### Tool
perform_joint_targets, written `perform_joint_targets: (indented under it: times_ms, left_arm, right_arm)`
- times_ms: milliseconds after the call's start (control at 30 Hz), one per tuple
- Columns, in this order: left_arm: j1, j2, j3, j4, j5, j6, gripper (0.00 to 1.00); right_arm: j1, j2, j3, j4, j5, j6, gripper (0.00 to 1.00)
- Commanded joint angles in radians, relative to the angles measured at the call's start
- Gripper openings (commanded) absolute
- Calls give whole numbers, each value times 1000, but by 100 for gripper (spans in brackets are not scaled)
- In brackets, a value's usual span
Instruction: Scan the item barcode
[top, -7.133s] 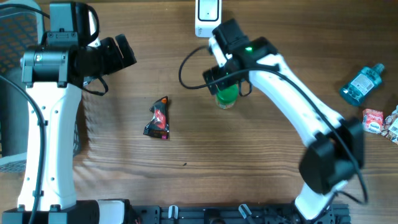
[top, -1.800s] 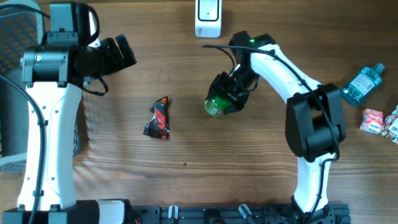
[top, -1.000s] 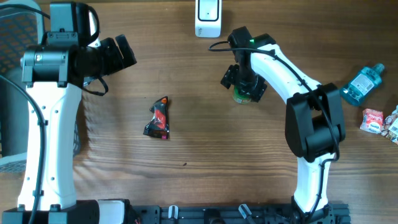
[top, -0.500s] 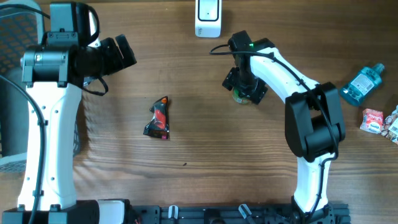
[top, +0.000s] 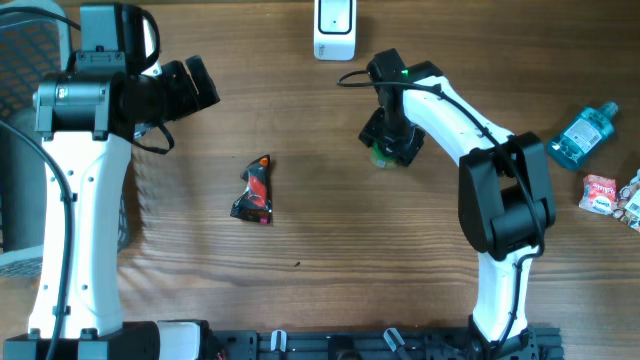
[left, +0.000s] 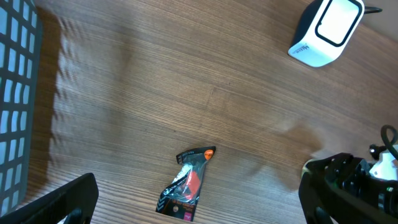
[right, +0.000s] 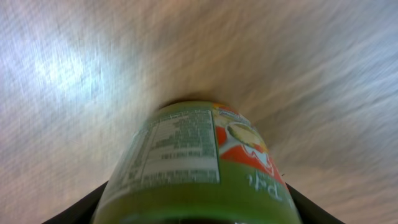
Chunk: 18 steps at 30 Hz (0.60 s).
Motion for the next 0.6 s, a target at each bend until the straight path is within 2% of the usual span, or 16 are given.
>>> perform_joint_targets:
  times_ms: [0, 233, 333, 567]
  left_arm:
    - [6, 6, -3, 0, -17, -12, 100]
    - [5, 6, -3, 0, -17, -12, 100]
    - [5, 6, -3, 0, -17, -13, 100]
    - [6, 6, -3, 0, -17, -13, 100]
  right_arm:
    - [6, 22, -12, -26, -256, 8, 54]
    - [-22, 22, -11, -137, -823, -206, 53]
    - [-28, 22, -11, -173, -951, -248, 53]
    - [-28, 22, -11, -200, -1165, -239, 54]
